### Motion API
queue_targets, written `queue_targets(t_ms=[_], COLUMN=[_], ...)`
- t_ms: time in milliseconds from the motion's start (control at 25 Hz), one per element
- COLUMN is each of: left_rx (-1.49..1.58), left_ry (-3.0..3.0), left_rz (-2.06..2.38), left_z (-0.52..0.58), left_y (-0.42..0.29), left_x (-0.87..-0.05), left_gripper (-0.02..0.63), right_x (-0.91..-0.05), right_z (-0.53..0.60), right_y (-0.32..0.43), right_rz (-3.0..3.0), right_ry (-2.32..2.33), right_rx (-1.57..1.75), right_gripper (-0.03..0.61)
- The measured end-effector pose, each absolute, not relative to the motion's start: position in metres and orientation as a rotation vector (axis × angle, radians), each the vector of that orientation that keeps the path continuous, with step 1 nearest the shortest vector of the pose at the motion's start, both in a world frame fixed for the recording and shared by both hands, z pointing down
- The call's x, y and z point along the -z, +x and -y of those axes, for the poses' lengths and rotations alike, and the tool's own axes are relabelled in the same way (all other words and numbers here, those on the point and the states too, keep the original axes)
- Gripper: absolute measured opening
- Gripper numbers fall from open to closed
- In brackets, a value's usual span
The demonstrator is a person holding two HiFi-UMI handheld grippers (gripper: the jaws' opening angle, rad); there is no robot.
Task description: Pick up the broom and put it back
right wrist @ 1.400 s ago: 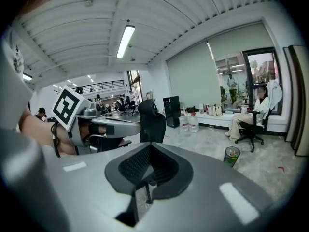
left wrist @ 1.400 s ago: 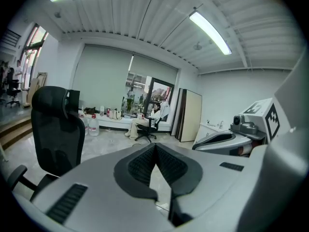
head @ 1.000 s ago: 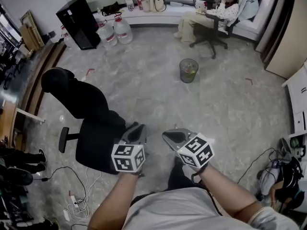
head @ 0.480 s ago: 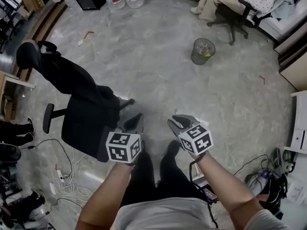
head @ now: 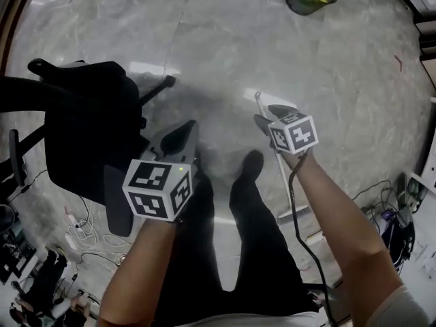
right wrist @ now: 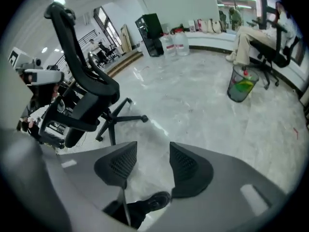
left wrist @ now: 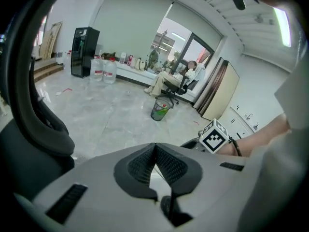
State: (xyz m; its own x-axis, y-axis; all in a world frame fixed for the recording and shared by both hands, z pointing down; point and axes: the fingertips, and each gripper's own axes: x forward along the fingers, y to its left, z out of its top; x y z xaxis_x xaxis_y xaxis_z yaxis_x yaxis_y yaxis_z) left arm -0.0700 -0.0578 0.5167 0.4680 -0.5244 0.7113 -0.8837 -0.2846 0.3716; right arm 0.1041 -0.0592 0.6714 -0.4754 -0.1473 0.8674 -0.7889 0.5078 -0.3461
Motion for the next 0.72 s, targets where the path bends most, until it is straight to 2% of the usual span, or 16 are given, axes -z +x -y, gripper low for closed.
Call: queue_targets(t_ms=[320, 520, 720], left_rx=[-0.601, -0.623, -0.638], left_ry=[1.871, 1.857, 1.822], left_rz=[1.146, 1.064, 1.053], left_z=[0.038, 0.015, 0.012], left_y=[-0.071, -0.059, -0.065], left_x=[-0.69, -0.778, -0.852], left_gripper=[0.006, 0.008, 0.006], right_x=[-0.886, -0.991, -1.09], right_z=[0.058, 0.065, 0.059], right_y=[0.135, 0.165, 0.181], right_rz=[1.809, 1.793, 1.721], right_ry=[0.728, 0.88, 0.826], right_rx=[-0.975, -1.083, -1.016], right_gripper=[0.187, 0.186, 0.187])
